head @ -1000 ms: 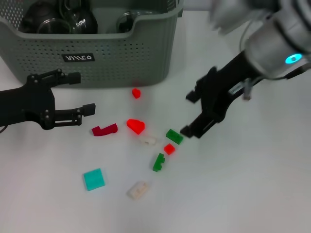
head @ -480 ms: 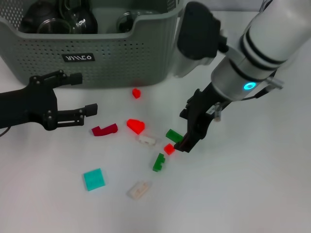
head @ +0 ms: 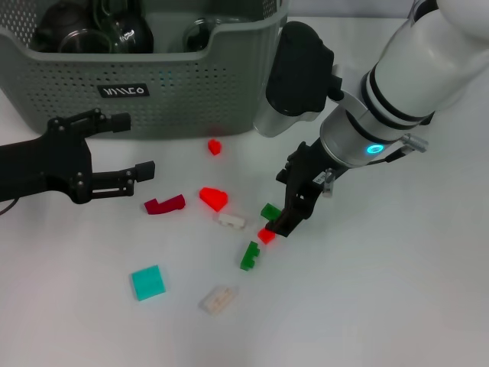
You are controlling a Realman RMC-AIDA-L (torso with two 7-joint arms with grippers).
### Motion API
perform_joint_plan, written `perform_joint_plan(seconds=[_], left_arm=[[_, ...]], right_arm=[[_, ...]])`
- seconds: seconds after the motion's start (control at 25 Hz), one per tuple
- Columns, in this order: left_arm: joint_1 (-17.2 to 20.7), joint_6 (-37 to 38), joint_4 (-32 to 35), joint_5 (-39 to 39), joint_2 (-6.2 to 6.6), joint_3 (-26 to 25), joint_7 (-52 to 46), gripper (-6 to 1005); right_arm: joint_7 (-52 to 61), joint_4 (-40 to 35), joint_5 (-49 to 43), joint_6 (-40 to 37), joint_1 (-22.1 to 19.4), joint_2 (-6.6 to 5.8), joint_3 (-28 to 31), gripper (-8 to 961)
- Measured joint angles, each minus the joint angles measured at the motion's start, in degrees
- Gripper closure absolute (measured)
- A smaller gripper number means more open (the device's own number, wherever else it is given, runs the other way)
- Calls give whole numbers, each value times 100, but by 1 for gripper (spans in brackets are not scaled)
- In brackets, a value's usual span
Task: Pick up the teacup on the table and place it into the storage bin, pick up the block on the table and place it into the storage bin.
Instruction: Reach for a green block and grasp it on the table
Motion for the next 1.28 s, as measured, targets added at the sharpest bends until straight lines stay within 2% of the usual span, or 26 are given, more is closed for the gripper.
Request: perform_joint_plan(seconds=[0.68, 0.88, 1.28], left_arm=[[-11, -41, 0, -8, -6, 0, 22, 124], [-3, -58, -7, 7, -17, 0, 31, 124], [20, -78, -9, 29, -33, 6, 30, 123]], right_arm=[[4, 259, 229, 738, -53, 23, -289, 47], [4, 349, 439, 946, -39, 38, -541, 230], [4, 410, 504, 1003, -65, 34, -597, 263]])
